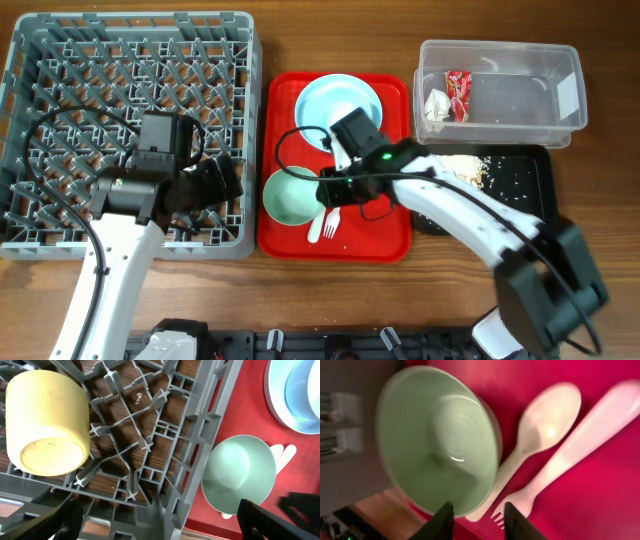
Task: Sort waste into correct bins and load items into the dishwasher rack
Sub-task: 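Lift the green saucer with the right gripper toward the left gripper, then take the green saucer with the left gripper and lower it, then carry the green saucer with the left gripper over the dish rack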
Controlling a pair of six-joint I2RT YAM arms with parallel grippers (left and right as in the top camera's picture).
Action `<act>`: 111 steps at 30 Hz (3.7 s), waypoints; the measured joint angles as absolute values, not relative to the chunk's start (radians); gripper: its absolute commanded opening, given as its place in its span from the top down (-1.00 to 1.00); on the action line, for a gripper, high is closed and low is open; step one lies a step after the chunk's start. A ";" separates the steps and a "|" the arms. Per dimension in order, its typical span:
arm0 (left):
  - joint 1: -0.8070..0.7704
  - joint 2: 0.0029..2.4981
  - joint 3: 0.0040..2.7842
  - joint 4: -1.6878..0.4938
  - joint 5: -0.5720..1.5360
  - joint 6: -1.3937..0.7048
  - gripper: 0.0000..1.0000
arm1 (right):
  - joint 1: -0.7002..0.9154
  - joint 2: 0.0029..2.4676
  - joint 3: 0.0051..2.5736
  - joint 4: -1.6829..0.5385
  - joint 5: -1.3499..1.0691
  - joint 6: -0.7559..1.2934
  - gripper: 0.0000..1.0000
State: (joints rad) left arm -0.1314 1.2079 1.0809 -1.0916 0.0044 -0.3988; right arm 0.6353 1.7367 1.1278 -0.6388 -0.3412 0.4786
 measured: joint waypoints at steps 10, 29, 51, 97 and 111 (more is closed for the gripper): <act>-0.131 1.208 1.081 -1.091 0.004 -0.399 -1.00 | 0.639 1.846 1.121 -0.611 -0.337 0.576 0.91; -0.177 1.234 1.078 -0.736 0.606 -0.348 -1.00 | 0.207 1.466 1.168 -0.710 -0.589 0.532 0.91; -0.224 1.275 1.078 -0.811 0.579 -0.337 -1.00 | 0.466 1.531 1.159 -0.871 -0.344 0.519 0.91; -0.496 1.771 1.071 -0.746 0.168 -0.327 0.92 | 0.259 1.287 1.220 -1.062 -0.084 0.536 0.17; -0.496 1.664 1.071 -0.756 0.150 -0.327 0.92 | 0.259 1.287 1.220 -1.068 -0.084 0.536 0.18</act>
State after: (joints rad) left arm -0.4965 1.6642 1.0714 -0.7559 0.1505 -0.3271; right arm 0.2588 1.2865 1.2198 -1.0683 -0.0845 0.5362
